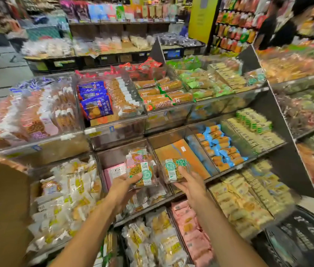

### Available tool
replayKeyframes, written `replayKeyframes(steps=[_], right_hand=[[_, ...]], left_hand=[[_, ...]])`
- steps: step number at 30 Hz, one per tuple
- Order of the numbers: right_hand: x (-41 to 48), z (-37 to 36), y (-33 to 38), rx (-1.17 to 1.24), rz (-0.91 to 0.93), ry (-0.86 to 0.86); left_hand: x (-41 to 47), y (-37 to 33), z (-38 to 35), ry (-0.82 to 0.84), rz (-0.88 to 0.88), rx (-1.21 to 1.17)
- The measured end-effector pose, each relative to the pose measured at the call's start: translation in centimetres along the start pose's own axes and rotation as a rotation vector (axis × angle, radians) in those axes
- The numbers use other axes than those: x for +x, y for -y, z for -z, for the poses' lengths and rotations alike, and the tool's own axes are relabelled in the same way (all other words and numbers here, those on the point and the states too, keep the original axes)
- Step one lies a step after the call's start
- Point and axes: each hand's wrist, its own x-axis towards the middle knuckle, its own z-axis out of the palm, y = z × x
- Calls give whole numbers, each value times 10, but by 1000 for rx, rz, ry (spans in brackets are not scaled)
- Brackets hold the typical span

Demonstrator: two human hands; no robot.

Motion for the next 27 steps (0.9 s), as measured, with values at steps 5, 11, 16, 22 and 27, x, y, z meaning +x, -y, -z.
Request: replayKeyframes(steps=[5, 11, 16, 22, 27], right_hand=[[-42, 56, 6, 37, 0, -207], [-74, 141, 20, 174, 85, -381], [-97, 218, 40, 280, 170, -511], [-134, 310, 66, 333, 211, -585], [-166, 383, 94, 373, 262, -617]], left_hand=[[-7, 18, -46, 122, 38, 81], [-19, 36, -125, 291, 103, 147], [-30, 56, -208, 386, 108, 225], [-53, 97, -309, 524, 136, 322], [-66, 139, -381, 578, 195, 344]])
